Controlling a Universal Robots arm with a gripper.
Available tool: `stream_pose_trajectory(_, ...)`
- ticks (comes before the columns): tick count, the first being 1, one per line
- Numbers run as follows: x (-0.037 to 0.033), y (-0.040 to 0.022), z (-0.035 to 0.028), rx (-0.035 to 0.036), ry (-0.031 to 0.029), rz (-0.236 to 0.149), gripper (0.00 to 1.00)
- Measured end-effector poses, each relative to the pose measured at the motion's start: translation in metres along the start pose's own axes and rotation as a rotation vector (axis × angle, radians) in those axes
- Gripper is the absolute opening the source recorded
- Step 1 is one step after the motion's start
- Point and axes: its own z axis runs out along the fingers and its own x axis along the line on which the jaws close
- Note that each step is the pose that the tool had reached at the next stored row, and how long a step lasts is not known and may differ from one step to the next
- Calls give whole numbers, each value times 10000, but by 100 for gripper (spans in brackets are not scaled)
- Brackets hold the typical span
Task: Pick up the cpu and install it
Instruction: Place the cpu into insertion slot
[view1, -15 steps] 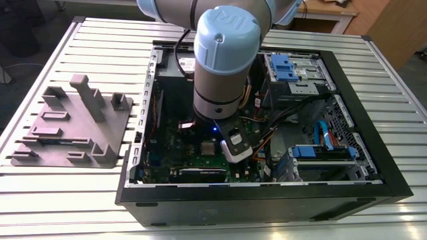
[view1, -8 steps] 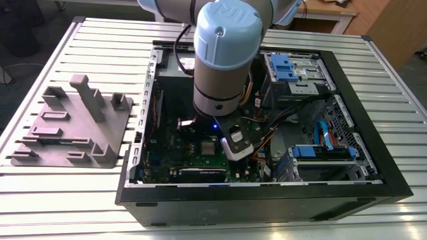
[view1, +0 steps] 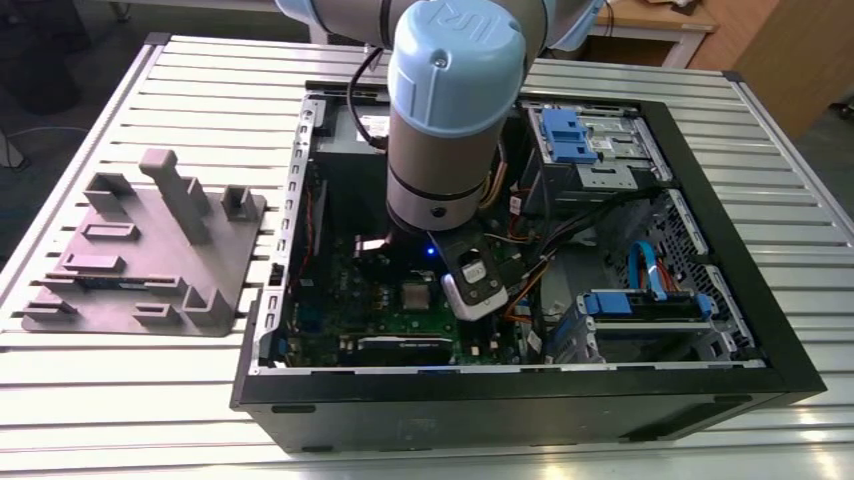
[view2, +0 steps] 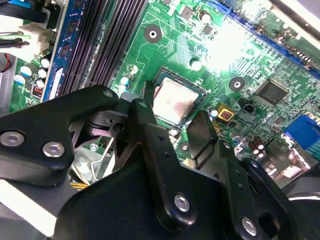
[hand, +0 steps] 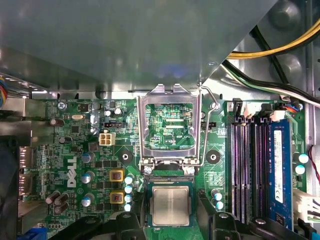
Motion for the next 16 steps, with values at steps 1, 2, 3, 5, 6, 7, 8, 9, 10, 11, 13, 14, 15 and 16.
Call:
stream_pose_trajectory(1, 0, 0, 0, 1, 0, 0, 53)
stream_pose_trajectory(2, 0, 0, 0, 1, 0, 0, 52)
stream_pose_trajectory(3, 0, 0, 0, 1, 0, 0, 45)
stream_pose_trajectory(5, 0, 0, 0, 2, 0, 0, 45)
stream_pose_trajectory(6, 0, 0, 0, 2, 0, 0, 39)
stream_pose_trajectory(7, 0, 0, 0, 2, 0, 0, 39)
stream_pose_trajectory(8, 0, 0, 0, 3, 0, 0, 39)
stream_pose_trajectory(9, 0, 0, 0, 3, -1, 0, 39)
stream_pose_trajectory(10, 0, 0, 0, 3, 0, 0, 39)
stream_pose_trajectory(11, 0, 0, 0, 4, -1, 0, 39)
stream_pose_trajectory(13, -1, 0, 11, 6, -1, 0, 39)
stream_pose_trajectory(14, 0, -1, 14, 10, 0, 0, 39)
stream_pose_trajectory(15, 0, -1, 14, 11, 0, 0, 39)
stream_pose_trajectory(16, 0, -1, 15, 12, 1, 0, 39)
